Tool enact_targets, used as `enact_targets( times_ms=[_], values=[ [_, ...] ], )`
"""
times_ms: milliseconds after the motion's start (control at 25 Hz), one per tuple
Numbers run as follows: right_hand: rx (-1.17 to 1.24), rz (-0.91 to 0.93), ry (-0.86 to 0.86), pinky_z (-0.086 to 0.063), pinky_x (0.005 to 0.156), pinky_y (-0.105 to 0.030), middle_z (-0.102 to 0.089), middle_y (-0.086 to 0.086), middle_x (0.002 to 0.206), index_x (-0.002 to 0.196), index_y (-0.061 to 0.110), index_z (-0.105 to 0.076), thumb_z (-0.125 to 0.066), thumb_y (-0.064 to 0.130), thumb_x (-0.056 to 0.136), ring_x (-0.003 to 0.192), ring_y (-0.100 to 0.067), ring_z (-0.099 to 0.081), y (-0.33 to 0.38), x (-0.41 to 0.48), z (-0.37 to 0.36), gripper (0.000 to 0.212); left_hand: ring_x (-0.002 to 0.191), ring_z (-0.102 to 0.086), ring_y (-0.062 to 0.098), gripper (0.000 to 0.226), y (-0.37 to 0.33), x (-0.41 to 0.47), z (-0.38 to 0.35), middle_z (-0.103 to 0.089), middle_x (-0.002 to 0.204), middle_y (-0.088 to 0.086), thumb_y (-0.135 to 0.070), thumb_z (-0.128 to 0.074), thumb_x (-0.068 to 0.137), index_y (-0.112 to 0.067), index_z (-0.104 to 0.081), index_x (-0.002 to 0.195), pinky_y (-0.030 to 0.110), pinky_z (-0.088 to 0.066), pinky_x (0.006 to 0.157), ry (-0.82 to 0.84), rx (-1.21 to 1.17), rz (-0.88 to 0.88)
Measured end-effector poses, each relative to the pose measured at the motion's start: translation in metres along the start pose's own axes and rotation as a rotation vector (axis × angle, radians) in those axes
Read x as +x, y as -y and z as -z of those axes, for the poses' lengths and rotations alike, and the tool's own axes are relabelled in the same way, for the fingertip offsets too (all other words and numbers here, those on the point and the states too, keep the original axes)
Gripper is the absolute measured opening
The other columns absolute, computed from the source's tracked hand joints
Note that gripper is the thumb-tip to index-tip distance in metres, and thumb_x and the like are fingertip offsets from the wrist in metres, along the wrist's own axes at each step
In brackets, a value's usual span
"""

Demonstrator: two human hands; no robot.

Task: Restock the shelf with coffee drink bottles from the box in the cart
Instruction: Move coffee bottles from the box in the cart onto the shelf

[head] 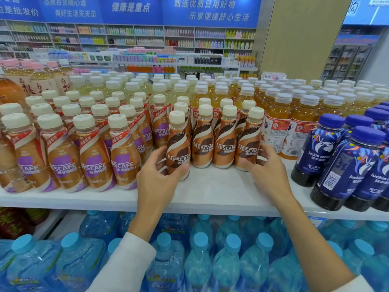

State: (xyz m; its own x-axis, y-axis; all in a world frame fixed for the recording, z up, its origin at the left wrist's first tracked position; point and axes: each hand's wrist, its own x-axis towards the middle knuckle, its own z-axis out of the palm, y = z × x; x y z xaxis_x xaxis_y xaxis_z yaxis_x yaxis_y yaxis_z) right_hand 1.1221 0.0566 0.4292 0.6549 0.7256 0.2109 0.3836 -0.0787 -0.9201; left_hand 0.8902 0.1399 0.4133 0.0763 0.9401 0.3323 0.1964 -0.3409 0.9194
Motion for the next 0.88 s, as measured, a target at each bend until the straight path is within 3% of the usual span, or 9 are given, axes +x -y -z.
enact_targets(
  times_ms=[160,400,640,760,880],
  values=[
    [-0.022,-0.012,-0.009,-0.05,0.105,-0.047,-0.056,0.007,0.144,0.146,0.03,-0.043,-0.077,0.028,0.088,0.115,-0.008,-0.053,0.001,0.002,-0.002,0.067,0.113,-0.057,0.006,0.071,0.002,0.001,0.0,-0.061,0.138,-0.005,-0.037,-0.082,0.079,-0.026,-0.051,0.143,0.023,-0.049,0.089,0.003,0.01,-0.01],
    [-0.022,-0.022,-0.006,-0.045,0.104,-0.036,-0.055,0.008,0.145,0.149,0.03,-0.041,-0.074,0.024,0.091,0.125,-0.012,-0.053,0.001,0.002,-0.005,0.067,0.108,-0.057,0.003,0.069,0.004,0.001,0.003,-0.061,0.132,-0.011,-0.038,-0.082,0.079,-0.029,-0.052,0.141,0.011,-0.045,0.082,0.03,-0.004,-0.021],
    [-0.026,-0.049,0.018,-0.045,0.104,-0.035,-0.055,0.009,0.146,0.152,0.032,-0.039,-0.075,0.023,0.09,0.129,-0.014,-0.054,0.004,0.001,-0.009,0.072,0.084,-0.055,-0.027,0.059,0.007,0.002,0.007,-0.055,0.101,-0.035,-0.034,-0.082,0.081,-0.025,-0.058,0.135,-0.005,-0.041,0.065,0.087,-0.01,-0.026],
    [-0.057,-0.082,-0.022,-0.046,0.106,-0.039,-0.054,0.009,0.148,0.152,0.03,-0.041,-0.075,0.026,0.09,0.132,-0.016,-0.053,0.007,-0.008,-0.009,0.071,0.093,-0.06,-0.015,0.061,0.007,0.001,0.008,-0.059,0.108,-0.028,-0.034,-0.08,0.083,-0.025,-0.057,0.138,0.0,-0.045,0.077,0.107,-0.004,-0.058],
    [-0.125,-0.042,-0.135,-0.045,0.099,-0.028,-0.057,0.004,0.143,0.146,0.023,-0.048,-0.07,0.019,0.093,0.123,-0.015,-0.056,0.007,-0.042,-0.009,0.057,0.108,-0.06,-0.001,0.058,0.008,-0.002,0.011,-0.06,0.115,-0.023,-0.037,-0.076,0.086,-0.025,-0.056,0.14,0.02,-0.05,0.094,0.128,0.015,-0.097]
  ],
)
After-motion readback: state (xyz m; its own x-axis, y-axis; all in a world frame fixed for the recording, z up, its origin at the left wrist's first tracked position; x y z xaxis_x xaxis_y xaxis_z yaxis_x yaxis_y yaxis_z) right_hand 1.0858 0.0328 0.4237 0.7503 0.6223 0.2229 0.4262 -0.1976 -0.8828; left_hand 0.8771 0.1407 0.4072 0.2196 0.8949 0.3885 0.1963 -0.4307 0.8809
